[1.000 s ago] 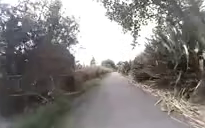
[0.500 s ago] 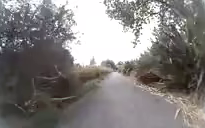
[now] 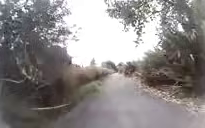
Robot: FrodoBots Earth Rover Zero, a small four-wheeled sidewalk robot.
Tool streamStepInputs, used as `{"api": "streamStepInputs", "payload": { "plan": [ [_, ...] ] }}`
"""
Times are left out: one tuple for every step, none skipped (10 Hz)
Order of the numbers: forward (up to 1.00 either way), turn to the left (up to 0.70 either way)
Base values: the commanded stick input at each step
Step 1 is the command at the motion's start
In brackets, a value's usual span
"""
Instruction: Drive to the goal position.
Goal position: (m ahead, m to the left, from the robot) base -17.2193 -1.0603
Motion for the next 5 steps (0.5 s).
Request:
{"api": "streamStepInputs", "payload": {
  "plan": [
    [1.00,0.00],
    [1.00,0.00],
    [1.00,-0.04],
    [1.00,-0.18],
    [1.00,-0.32]
  ]
}}
